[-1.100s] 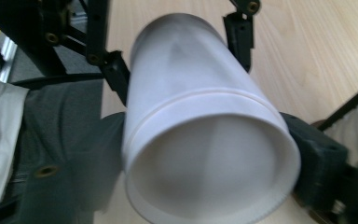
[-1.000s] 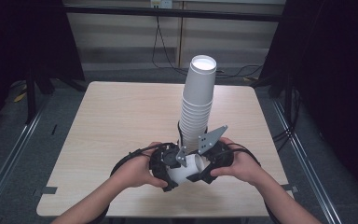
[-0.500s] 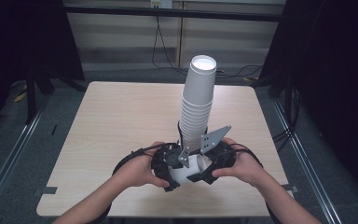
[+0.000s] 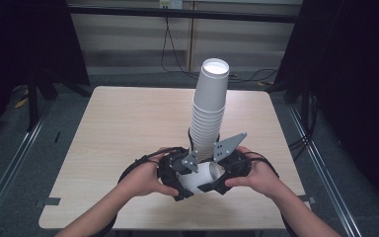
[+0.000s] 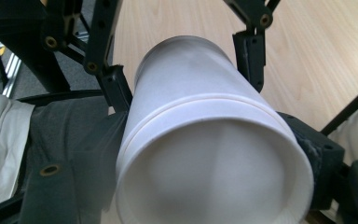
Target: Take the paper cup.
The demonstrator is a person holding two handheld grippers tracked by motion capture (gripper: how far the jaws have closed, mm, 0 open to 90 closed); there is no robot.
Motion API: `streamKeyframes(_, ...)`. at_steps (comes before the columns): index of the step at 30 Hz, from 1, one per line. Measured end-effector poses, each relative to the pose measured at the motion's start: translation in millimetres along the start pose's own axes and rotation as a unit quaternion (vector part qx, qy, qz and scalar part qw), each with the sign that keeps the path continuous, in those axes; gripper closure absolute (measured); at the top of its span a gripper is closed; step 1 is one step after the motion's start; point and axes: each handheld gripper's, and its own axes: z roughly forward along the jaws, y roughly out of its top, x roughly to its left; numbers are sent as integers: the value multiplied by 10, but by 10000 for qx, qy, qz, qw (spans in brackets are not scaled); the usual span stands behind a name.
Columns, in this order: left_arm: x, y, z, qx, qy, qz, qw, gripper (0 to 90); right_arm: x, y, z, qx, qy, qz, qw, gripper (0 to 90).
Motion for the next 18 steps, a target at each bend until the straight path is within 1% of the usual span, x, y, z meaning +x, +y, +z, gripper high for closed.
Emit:
streamKeyframes(1,7,10,-23,-51,32,-30,10000,150,-8,2,-3,-23,2,-35,10000,232)
streamKeyframes(3,16,25,-59,-125,86,-3,9999,154,-16,0,-11,-32,-62,14,10000,232)
streamKeyframes(5,10,41,-82,-188,69,6,9998,155,-19,-5,-4,-23,-40,3,10000,232)
streamKeyframes(6,10,51,-97,-228,52,-47,9997,155,-17,-7,3,-23,-71,0,10000,232)
streamKeyframes(7,12,55,-108,-246,44,-49,9997,152,-10,-11,14,-3,-34,-1,10000,231)
streamKeyframes(8,14,53,-121,-241,63,-38,9997,159,-12,-16,23,36,-43,-44,10000,231)
streamKeyframes(9,21,46,-136,-232,119,-40,9997,158,-13,-23,23,58,-81,-24,9999,230)
streamKeyframes(10,26,36,-147,-267,117,-73,9995,157,-17,-33,15,67,-75,20,9999,230)
streamKeyframes(11,42,12,-172,-334,82,-95,9994,158,-26,-43,9,54,-89,7,9999,230)
streamKeyframes(12,46,-5,-185,-400,84,-142,9991,157,-36,-60,-12,43,-142,24,9999,229)
streamKeyframes(14,59,-62,-210,-558,31,-270,9981,158,-49,-89,-49,7,-169,76,9998,229)
streamKeyframes(15,68,-92,-219,-563,28,-341,9978,158,-55,-104,-70,-23,-190,98,9998,228)
streamKeyframes(18,93,-188,-232,-618,61,-459,9970,158,-67,-145,-136,-82,-269,185,9994,228)
